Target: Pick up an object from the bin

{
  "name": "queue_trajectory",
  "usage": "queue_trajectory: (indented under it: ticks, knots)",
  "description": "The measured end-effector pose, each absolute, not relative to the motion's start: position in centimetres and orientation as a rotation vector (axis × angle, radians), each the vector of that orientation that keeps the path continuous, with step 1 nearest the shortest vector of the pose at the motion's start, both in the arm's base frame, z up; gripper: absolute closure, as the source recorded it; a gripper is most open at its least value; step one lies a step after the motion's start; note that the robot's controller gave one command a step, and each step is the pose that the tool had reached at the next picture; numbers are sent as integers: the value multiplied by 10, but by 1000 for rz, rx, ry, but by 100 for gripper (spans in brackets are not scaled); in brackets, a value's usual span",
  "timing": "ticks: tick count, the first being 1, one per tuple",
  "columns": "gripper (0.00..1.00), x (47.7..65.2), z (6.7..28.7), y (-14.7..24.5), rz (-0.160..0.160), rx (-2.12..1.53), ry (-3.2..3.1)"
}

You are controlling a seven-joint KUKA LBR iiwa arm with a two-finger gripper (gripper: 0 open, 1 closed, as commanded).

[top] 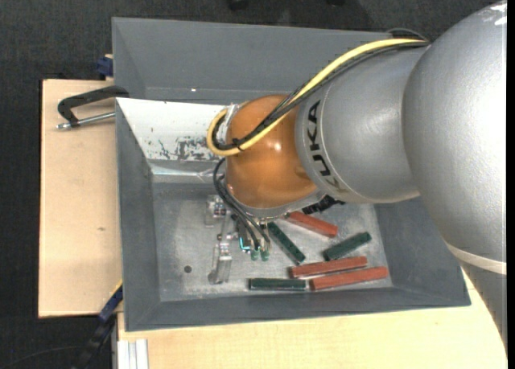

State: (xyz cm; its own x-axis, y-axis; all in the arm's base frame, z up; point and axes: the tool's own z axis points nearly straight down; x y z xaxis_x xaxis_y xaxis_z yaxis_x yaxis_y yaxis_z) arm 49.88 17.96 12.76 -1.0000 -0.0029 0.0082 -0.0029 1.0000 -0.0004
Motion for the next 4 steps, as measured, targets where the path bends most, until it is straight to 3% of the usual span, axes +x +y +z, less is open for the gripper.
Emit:
queue_trajectory:
  ticks: [1,2,3,4]
  knots:
    - [0,535,70,91,3,407,-3113]
    - [0,541,102,-8,7,523,-3106]
    - [0,584,119,-39,1,336,-3134]
    - [0,567,69,-18,-4,28,-3139]
